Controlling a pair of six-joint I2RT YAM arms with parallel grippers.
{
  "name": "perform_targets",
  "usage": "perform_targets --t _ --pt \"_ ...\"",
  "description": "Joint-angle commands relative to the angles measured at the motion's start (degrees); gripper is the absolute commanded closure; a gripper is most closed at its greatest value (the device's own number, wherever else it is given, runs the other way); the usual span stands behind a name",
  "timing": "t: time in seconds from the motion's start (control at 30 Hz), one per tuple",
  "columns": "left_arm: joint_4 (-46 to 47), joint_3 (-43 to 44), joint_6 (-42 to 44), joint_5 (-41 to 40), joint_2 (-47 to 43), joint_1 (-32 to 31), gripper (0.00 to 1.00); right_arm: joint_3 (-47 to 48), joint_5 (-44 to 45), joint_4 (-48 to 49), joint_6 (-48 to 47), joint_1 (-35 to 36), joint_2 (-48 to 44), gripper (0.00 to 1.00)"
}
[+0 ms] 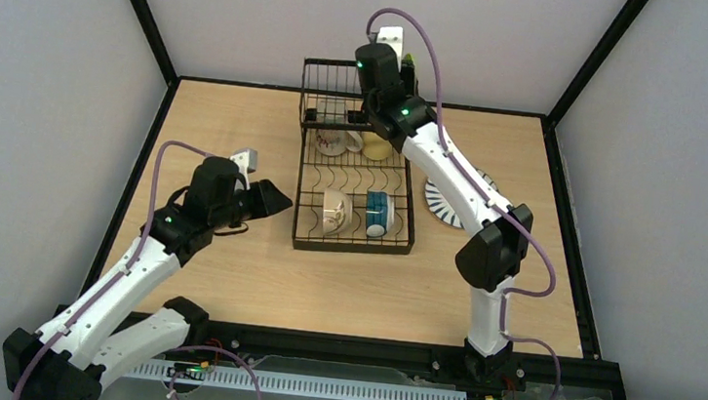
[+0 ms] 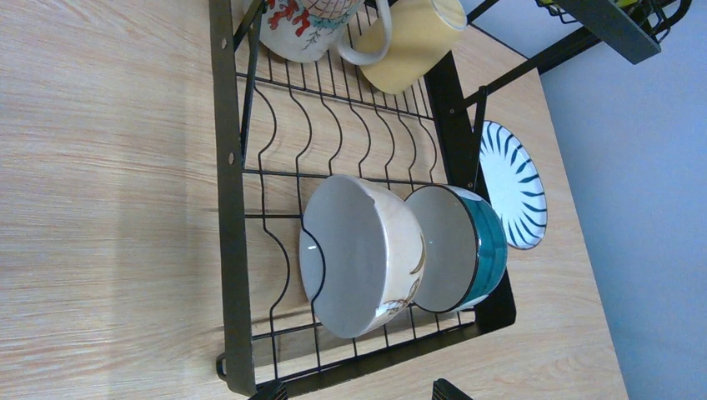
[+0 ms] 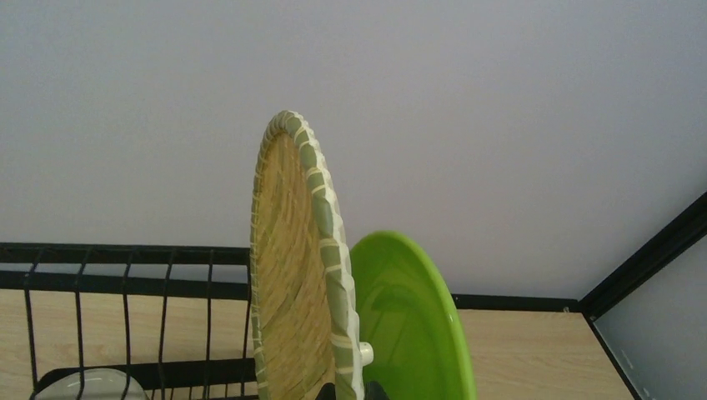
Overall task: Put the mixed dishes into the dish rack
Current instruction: Insert the plate into the dish rack.
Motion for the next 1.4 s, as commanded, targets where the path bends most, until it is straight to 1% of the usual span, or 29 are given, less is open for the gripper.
perform_targets --t 0.0,0.33,0.5,0.7,1.07,1.3,1.37 --pt "-1.0 -0.7 1.0 1.0 0.1 0.5 0.01 -1.2 1.7 -0.4 2.3 0.6 -0.9 1.0" --pt "-1.2 -1.7 1.3 1.7 -0.5 0.6 0.01 -0.7 3.8 -1.5 2.1 2.1 0.4 1.0" --pt "-1.1 -2.0 1.2 2.1 -0.8 0.6 0.01 4.6 4.8 -4.2 1.1 2.5 2.7 1.0" --pt "-0.7 -2.6 0.9 2.7 -1.5 0.6 0.01 7.6 5.8 -6.6 0.7 3.4 4.7 1.0" --pt "-0.6 -3.8 0.8 3.4 -2.4 0.6 0.01 6.9 7.2 -9.9 3.8 4.8 4.9 1.0" --pt "-0.4 -4.6 0.4 3.4 -2.6 0.6 0.01 1.7 7.9 -10.4 7.2 5.3 3.2 1.0" --pt "-0.3 -4.8 0.4 3.5 -2.5 0.6 0.01 -0.3 7.8 -10.0 7.8 5.3 2.4 0.96"
